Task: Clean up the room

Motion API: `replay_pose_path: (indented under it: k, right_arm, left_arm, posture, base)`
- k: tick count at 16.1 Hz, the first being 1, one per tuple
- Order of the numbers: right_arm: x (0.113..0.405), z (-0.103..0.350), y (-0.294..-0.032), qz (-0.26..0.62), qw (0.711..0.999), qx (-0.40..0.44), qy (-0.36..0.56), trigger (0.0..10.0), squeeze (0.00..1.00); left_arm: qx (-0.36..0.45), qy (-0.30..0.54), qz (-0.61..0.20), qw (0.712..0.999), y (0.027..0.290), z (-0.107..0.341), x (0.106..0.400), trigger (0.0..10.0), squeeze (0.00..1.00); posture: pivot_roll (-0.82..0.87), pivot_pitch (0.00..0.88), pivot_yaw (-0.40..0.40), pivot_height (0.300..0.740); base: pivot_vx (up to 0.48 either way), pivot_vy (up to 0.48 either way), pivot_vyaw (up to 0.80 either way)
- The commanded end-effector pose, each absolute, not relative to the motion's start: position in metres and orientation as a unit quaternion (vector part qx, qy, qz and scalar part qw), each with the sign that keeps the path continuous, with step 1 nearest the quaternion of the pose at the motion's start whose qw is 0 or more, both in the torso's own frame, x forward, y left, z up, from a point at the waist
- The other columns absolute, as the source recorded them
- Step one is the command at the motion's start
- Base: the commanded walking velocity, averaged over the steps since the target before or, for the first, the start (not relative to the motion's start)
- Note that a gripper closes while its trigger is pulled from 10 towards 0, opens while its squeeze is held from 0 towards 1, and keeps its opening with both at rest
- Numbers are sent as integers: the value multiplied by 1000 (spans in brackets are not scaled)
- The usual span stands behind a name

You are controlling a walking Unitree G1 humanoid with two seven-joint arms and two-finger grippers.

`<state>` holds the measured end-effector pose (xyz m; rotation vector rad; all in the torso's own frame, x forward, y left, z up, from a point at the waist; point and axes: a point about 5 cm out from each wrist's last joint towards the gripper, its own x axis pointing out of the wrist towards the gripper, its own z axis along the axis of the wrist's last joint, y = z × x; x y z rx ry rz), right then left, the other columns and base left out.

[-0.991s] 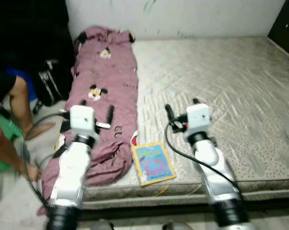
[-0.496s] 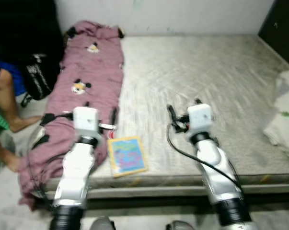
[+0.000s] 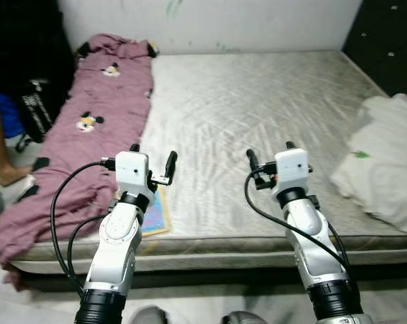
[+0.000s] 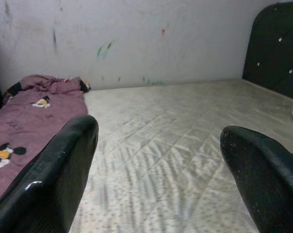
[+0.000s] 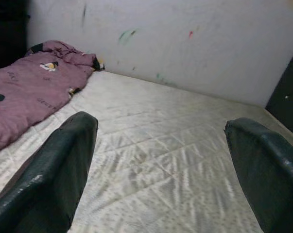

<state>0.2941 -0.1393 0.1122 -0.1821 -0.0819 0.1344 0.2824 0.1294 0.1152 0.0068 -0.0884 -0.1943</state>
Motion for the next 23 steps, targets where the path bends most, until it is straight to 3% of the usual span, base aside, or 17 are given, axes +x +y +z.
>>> replay_pose_path:
  k: [1, 5, 16, 23]
  right_arm:
    - [296, 117, -130, 78, 992, -83, -51, 10000, 0]
    - [296, 117, -131, 78, 992, -83, -52, 10000, 0]
    - [297, 118, -131, 76, 992, -82, -53, 10000, 0]
    - [296, 117, -131, 78, 993, -79, -51, 10000, 0]
  left_arm:
    - [12, -53, -94, 994, 138, 119, 283, 10000, 0]
    - [4, -58, -108, 992, 137, 120, 281, 10000, 0]
    - [9, -56, -109, 992, 136, 119, 282, 10000, 0]
    - [22, -44, -92, 994, 137, 115, 283, 10000, 0]
  posture:
    - [-16, 0, -1, 740]
    - [-16, 0, -2, 740]
    - [-17, 0, -2, 740]
    - [-12, 0, -4, 740]
  base:
    - [0, 0, 0]
    - [63, 0, 0]
    - [327, 0, 0]
    - [0, 0, 0]
